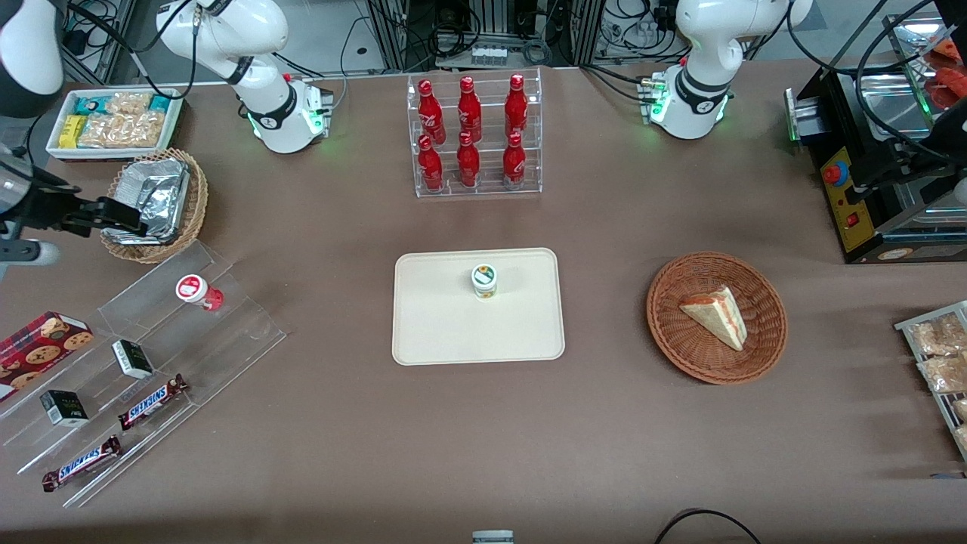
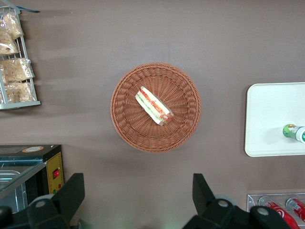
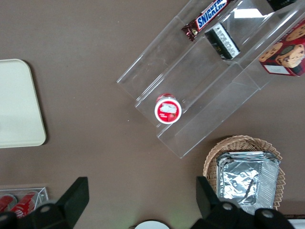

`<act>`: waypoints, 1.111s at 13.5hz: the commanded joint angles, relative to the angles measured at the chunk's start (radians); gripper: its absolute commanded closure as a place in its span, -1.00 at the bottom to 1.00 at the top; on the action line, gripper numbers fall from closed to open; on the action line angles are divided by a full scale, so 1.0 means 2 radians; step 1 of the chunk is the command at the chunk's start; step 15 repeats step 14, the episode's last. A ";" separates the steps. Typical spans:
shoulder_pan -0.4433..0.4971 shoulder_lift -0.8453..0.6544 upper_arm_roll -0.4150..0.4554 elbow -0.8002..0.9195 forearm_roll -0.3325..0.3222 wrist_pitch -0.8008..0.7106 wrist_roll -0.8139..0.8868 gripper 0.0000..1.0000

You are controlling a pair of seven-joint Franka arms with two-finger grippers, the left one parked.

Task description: Place green gum on tray

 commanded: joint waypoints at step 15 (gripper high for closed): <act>0.006 0.053 -0.011 0.048 0.000 0.002 0.000 -1.00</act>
